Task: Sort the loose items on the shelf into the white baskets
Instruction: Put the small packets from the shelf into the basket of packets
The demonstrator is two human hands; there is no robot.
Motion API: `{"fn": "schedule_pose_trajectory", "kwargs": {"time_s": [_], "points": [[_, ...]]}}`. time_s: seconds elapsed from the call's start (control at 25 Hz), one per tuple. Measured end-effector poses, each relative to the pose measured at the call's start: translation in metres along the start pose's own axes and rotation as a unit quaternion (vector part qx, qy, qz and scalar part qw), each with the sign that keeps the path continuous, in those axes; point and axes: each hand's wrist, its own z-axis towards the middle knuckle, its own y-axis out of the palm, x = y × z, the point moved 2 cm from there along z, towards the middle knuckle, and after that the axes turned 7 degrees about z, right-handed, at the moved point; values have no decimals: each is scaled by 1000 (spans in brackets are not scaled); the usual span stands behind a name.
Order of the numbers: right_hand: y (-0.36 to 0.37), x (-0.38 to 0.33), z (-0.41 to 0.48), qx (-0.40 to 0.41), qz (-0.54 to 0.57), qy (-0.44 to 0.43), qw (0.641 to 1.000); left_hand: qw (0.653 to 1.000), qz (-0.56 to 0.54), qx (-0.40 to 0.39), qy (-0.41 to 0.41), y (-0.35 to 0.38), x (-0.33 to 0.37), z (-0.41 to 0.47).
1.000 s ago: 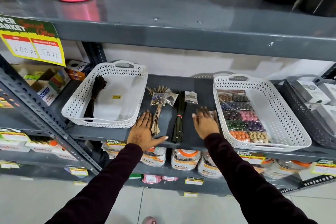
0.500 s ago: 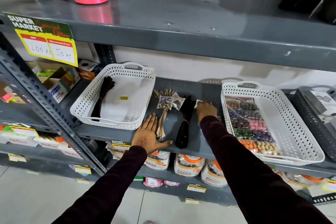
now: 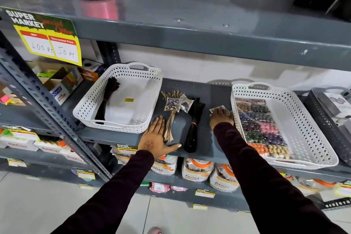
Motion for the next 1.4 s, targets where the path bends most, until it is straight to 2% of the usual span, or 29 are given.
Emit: {"fn": "schedule_pose_trajectory", "kwargs": {"time_s": [0.08,0.16,0.28,0.36,0.52,0.6,0.68,0.76,0.84,0.92,1.04,1.12,1.2,1.28,1.4], "points": [[1,-9,-1,19,36,-3,999,1000,-1,0,-1,1,-1,0],[-5,-30,1,52,64,-86,993,1000,-7,-3,0,1,0,1],[-9,-71,2,-24,56,-223,973,1000,-24,-5,-8,0,0,1],[-8,-89,1,-25,14,-238,971,999,-35,-5,-10,-1,0,1],[-21,-93,-6,101,-5,-209,973,999,-36,-5,-13,-2,0,1],[-40,-81,-7,158,32,-175,971,999,-38,-1,-14,-2,0,0],[-57,-51,-3,178,94,-102,974,999,-33,5,-7,-2,0,0],[-67,-20,0,114,107,-16,988,1000,-26,12,-1,-2,0,0],[-65,-1,2,43,40,14,998,999,-27,18,0,-2,-1,0],[-49,3,-3,41,15,7,999,999,-26,19,3,-2,0,-1],[-9,-1,-23,22,36,-32,999,1000,-15,15,2,-1,0,-1],[8,1,-35,-8,39,-23,999,1000,-19,14,0,-2,0,-1],[4,-4,-31,-1,51,-14,999,1000,-21,15,1,-3,0,-1],[-8,-28,-23,28,84,-90,992,1000,-28,14,2,-3,0,-1],[-17,-82,-15,30,64,-291,954,999,-47,8,-5,-4,0,-1]]}}
